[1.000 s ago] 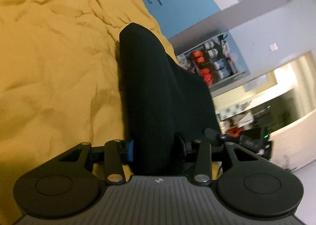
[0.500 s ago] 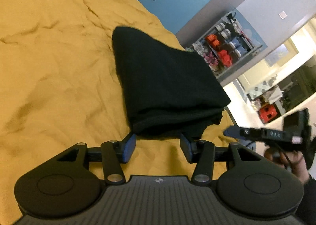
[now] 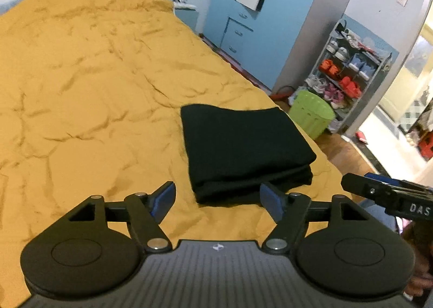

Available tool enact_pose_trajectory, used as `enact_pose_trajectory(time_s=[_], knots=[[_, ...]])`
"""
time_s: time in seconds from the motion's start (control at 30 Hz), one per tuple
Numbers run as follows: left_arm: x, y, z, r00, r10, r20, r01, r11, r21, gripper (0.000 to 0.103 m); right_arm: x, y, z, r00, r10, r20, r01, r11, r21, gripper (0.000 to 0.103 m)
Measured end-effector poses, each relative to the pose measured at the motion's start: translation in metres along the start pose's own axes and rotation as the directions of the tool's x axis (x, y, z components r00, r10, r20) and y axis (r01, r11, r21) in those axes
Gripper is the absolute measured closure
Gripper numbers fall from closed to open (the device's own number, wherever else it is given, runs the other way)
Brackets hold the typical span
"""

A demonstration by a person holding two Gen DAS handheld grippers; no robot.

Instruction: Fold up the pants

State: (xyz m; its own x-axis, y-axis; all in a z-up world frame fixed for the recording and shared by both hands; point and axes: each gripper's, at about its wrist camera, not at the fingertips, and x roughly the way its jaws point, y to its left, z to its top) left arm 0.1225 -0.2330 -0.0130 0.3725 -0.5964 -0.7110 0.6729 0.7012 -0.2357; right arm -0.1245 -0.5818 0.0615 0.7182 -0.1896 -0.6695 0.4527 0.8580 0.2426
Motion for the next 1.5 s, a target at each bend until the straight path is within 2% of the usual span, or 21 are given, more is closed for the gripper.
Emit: enact_pose_trajectory(time_s=[0.1,0.23,0.43,0.6,0.73,1.5], knots=[[-0.009,-0.006,-0.001,0.999,0.042,0.018,-0.042,0.999,0.019,0.017,-0.012,0.027,-0.001,1.0,-0.008,0.029,0.008,1.0,-0.009,0.021],[-0.021,-0.008,-0.005,0.997,0.055,0.05,-0.056,0.998,0.025,0.016,-0.021,0.052,-0.003,0.996,-0.082,0.019,0.082,0.996,0.02,0.021],[-0.026,-0.009,-0.014,0.997,0.056,0.057,-0.057,0.998,0.005,0.017,-0.029,0.081,-0.017,0.98,-0.198,0.02,0.197,0.98,0.02,0.021],[-0.026,-0.012,-0.021,0.991,0.117,0.06,-0.118,0.993,0.011,0.016,-0.034,0.097,-0.03,0.955,-0.293,0.038,0.293,0.956,0.0,0.021],[-0.028,-0.014,-0.024,0.988,0.14,0.065,-0.142,0.99,0.025,0.016,-0.037,0.099,-0.034,0.953,-0.301,0.037,0.301,0.953,-0.008,0.021],[-0.031,-0.017,-0.029,0.986,0.149,0.072,-0.152,0.988,0.039,0.016,-0.045,0.1,-0.034,0.942,-0.333,0.038,0.333,0.943,-0.004,0.021]])
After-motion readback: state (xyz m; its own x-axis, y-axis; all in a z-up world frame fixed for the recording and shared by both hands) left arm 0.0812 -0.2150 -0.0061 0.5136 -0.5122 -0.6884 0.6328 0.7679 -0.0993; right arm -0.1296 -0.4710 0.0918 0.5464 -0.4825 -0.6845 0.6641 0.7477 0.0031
